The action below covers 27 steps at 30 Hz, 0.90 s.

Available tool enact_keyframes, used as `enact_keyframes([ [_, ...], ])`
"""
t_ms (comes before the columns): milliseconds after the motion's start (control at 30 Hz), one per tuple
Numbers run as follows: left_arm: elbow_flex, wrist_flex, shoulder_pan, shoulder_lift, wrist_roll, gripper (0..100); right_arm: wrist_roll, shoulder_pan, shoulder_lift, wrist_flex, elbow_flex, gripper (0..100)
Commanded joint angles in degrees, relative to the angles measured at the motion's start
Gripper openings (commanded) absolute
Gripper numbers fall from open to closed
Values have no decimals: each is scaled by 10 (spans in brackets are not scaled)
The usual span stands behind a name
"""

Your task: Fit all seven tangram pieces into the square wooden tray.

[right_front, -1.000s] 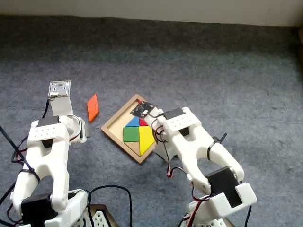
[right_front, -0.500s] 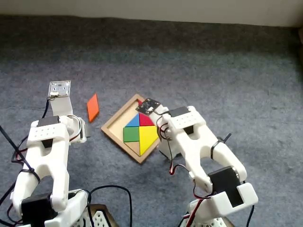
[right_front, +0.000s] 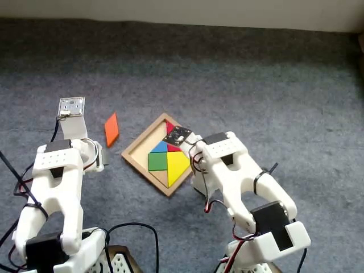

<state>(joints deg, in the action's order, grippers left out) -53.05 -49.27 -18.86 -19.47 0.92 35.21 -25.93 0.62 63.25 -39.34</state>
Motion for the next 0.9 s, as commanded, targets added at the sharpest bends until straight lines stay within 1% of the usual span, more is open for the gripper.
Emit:
enact_keyframes([
  [0, 2, 7, 12, -19, 2, 231, 8, 7, 2, 6, 0, 328],
  [167, 2, 7, 12, -19, 2, 231, 7, 6, 4, 3, 1, 328],
  [433, 2, 7, 12, -19, 2, 231, 7, -18, 3, 0, 1, 327],
  [533, 2, 7, 12, -19, 2, 231, 7, -18, 4, -22, 0, 326],
  [700, 2, 7, 12, -19, 2, 231, 7, -18, 3, -27, 1, 269],
  [867, 2, 7, 12, -19, 2, 231, 7, -17, 2, -27, 1, 269],
])
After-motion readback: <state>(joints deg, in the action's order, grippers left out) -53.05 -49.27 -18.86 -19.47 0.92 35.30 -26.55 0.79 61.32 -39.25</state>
